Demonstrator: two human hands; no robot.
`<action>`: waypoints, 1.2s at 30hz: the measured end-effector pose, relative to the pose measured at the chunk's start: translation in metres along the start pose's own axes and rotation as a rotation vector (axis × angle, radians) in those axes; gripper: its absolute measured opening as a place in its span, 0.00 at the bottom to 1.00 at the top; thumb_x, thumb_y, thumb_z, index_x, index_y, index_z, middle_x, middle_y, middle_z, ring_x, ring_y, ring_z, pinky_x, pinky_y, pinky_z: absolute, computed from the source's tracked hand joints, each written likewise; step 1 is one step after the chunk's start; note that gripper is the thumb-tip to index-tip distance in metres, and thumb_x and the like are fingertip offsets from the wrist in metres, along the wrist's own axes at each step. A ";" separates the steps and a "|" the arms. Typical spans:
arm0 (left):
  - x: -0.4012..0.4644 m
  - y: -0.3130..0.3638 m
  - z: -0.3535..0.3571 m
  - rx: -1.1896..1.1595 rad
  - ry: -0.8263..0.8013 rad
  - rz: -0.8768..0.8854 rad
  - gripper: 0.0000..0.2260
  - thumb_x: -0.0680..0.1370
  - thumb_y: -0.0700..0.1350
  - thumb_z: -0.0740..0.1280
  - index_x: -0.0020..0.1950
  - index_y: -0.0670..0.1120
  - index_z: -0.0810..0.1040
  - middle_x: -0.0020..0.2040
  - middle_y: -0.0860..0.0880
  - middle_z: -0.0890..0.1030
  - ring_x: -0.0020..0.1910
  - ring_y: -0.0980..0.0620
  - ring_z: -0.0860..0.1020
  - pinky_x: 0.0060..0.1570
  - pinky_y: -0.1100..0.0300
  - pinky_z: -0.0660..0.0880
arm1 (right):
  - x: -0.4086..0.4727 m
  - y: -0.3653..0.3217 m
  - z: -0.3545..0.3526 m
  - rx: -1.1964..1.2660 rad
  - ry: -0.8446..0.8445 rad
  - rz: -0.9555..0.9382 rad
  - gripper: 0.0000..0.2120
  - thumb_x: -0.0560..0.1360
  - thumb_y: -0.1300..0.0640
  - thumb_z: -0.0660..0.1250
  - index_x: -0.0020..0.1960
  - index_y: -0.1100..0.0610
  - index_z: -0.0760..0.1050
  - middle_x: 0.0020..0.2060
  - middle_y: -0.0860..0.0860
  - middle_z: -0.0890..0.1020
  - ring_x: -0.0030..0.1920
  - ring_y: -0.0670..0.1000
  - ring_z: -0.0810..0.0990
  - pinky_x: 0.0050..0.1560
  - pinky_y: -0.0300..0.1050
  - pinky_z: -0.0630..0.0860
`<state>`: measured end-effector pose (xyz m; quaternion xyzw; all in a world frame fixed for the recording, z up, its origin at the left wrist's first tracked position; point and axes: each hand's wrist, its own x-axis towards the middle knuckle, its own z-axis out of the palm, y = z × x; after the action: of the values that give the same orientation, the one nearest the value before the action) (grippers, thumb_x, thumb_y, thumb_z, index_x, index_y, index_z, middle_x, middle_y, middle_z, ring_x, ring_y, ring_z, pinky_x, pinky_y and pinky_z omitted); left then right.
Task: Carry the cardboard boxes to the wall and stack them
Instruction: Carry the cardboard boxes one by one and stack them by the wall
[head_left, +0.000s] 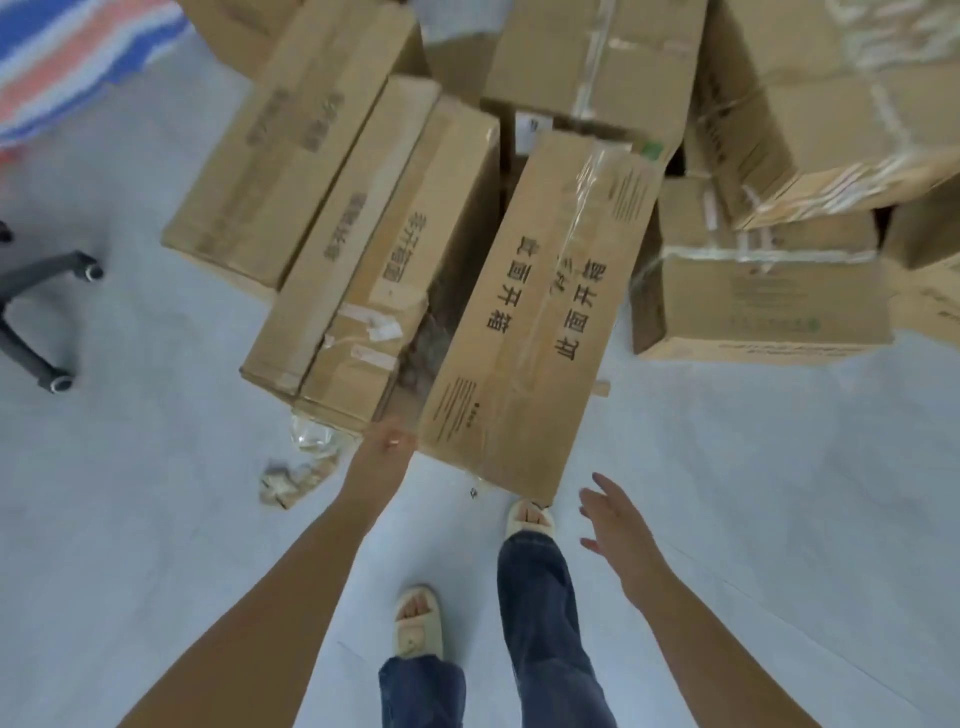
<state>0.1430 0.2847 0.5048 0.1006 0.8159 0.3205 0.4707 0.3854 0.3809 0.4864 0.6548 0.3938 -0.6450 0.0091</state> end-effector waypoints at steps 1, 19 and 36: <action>0.023 -0.009 0.009 0.036 0.011 -0.048 0.11 0.79 0.45 0.62 0.60 0.44 0.75 0.57 0.44 0.76 0.56 0.47 0.75 0.52 0.57 0.68 | 0.022 0.001 0.007 -0.008 -0.004 0.034 0.23 0.80 0.53 0.61 0.73 0.51 0.61 0.64 0.51 0.72 0.60 0.52 0.73 0.61 0.48 0.72; 0.066 -0.029 0.051 -0.084 -0.084 -0.085 0.13 0.80 0.51 0.62 0.64 0.52 0.74 0.56 0.54 0.81 0.55 0.58 0.78 0.52 0.66 0.74 | 0.054 0.021 0.026 0.131 0.049 0.065 0.22 0.81 0.46 0.57 0.73 0.46 0.59 0.58 0.42 0.71 0.59 0.49 0.70 0.61 0.55 0.71; -0.126 0.047 0.002 0.088 -0.111 -0.048 0.31 0.67 0.73 0.58 0.59 0.52 0.70 0.59 0.46 0.76 0.58 0.45 0.74 0.60 0.44 0.72 | -0.173 0.000 -0.001 0.312 0.386 -0.039 0.17 0.77 0.37 0.56 0.54 0.48 0.70 0.52 0.53 0.76 0.48 0.53 0.76 0.52 0.54 0.72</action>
<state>0.2057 0.2633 0.6213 0.1192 0.8039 0.2668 0.5180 0.4111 0.2944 0.6341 0.7517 0.2964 -0.5609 -0.1800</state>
